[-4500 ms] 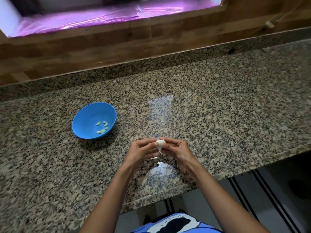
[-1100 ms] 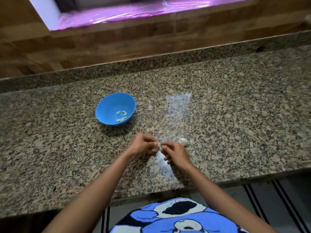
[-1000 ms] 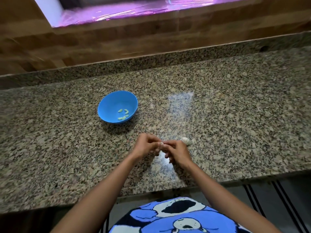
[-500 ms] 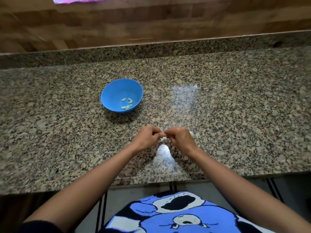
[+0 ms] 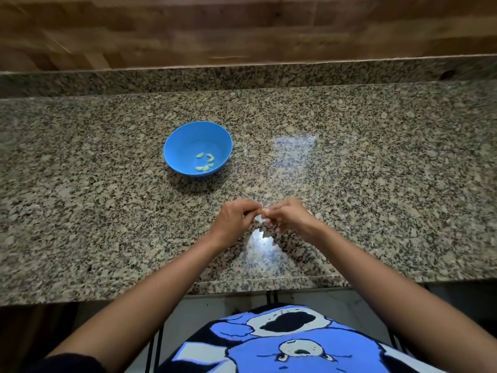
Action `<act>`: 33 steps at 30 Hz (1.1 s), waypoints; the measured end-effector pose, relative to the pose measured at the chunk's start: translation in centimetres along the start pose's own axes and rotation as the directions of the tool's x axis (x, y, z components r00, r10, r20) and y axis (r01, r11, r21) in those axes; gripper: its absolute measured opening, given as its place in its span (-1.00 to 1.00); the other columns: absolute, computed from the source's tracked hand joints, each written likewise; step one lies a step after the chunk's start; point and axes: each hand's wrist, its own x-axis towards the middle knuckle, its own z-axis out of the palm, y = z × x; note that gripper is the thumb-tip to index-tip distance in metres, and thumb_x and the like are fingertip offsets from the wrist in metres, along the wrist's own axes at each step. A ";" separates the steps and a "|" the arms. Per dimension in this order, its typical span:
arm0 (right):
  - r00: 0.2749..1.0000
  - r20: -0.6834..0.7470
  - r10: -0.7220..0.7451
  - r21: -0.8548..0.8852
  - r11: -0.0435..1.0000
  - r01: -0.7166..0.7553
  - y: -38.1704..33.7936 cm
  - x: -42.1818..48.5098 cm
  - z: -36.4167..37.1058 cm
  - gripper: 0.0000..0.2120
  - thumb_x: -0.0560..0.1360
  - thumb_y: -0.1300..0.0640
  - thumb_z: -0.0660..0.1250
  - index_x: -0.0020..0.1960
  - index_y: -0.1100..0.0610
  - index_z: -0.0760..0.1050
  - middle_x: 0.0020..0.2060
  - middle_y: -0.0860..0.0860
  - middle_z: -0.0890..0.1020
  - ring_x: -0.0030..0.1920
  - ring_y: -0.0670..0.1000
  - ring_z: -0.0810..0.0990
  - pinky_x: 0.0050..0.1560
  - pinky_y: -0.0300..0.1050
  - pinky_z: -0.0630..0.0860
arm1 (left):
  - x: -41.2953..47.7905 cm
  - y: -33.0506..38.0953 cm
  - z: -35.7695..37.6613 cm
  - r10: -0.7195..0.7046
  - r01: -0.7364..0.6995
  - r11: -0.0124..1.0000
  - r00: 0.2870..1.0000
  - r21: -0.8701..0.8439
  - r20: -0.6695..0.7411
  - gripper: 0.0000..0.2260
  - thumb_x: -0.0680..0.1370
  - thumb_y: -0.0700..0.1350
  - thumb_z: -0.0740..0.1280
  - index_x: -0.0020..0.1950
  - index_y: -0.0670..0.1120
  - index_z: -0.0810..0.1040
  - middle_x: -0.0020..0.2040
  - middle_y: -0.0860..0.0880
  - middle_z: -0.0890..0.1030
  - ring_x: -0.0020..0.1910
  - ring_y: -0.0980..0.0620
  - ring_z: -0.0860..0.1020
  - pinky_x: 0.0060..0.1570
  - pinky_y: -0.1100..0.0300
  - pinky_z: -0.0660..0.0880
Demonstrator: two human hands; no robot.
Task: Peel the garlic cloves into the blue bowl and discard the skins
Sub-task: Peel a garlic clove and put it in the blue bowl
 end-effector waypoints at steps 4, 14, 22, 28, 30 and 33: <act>0.964 0.090 0.251 0.462 0.847 -0.264 -0.4 -0.5 0.4 -0.90 0.48 0.33 0.27 -0.18 0.32 0.53 -0.42 0.09 0.60 -0.37 -0.03 0.53 -0.28 -0.23 0.53 | 0.1 -1.4 0.3 0.250 -0.236 0.959 0.966 0.158 -0.071 -0.86 0.49 -0.31 0.35 0.02 -0.27 0.62 -0.14 -0.15 0.66 -0.22 0.03 0.62 -0.15 0.25 0.59; 0.785 -0.006 -0.620 -0.843 0.425 0.330 1.6 -0.6 1.5 -0.82 0.54 0.30 0.23 -0.06 0.25 0.62 -0.31 0.10 0.62 -0.34 0.05 0.57 -0.20 -0.22 0.52 | 0.4 1.1 -0.4 -0.382 0.440 0.793 0.898 -0.422 0.219 -0.89 0.53 -0.20 0.34 -0.12 -0.21 0.64 -0.31 -0.16 0.58 -0.38 0.04 0.45 -0.36 0.25 0.40; 0.995 -0.076 -0.072 -0.145 0.988 0.060 -0.1 0.2 0.2 -0.87 0.50 0.25 0.29 -0.13 0.28 0.59 -0.34 0.10 0.59 -0.40 -0.02 0.49 -0.41 -0.26 0.42 | 0.3 0.5 -0.1 -0.093 0.094 0.995 0.996 -0.045 0.015 -0.88 0.53 -0.25 0.33 0.01 -0.21 0.63 -0.29 -0.05 0.61 -0.39 0.13 0.48 -0.42 0.43 0.41; 1.000 -0.002 0.010 0.086 0.996 -0.010 1.1 0.3 0.0 -0.84 0.50 0.22 0.30 -0.06 0.31 0.58 -0.30 0.10 0.63 -0.35 -0.01 0.55 -0.30 -0.24 0.51 | 0.4 -0.8 0.1 0.128 -0.128 0.987 0.992 0.098 0.012 -0.88 0.52 -0.28 0.33 0.01 -0.23 0.63 -0.21 -0.11 0.64 -0.30 0.07 0.56 -0.24 0.39 0.49; 0.911 -0.094 -0.401 -0.589 0.760 0.273 2.1 0.5 0.1 -0.84 0.52 0.20 0.29 -0.02 0.24 0.61 -0.28 0.10 0.65 -0.36 0.00 0.56 -0.30 -0.23 0.53 | 0.3 -0.1 0.3 -0.185 0.200 0.964 0.978 -0.175 0.099 -0.88 0.53 -0.18 0.35 -0.04 -0.20 0.65 -0.30 -0.13 0.60 -0.39 0.07 0.47 -0.38 0.37 0.39; 0.768 -0.104 -0.632 -0.748 0.559 0.358 2.4 0.6 0.8 -0.82 0.53 0.21 0.28 0.08 0.19 0.59 -0.18 0.07 0.67 -0.32 -0.05 0.58 -0.22 -0.23 0.57 | 0.4 0.3 0.3 -0.418 0.491 0.642 0.868 -0.589 0.268 -0.85 0.52 -0.22 0.35 -0.02 -0.28 0.63 -0.29 -0.18 0.58 -0.38 0.03 0.48 -0.39 0.32 0.43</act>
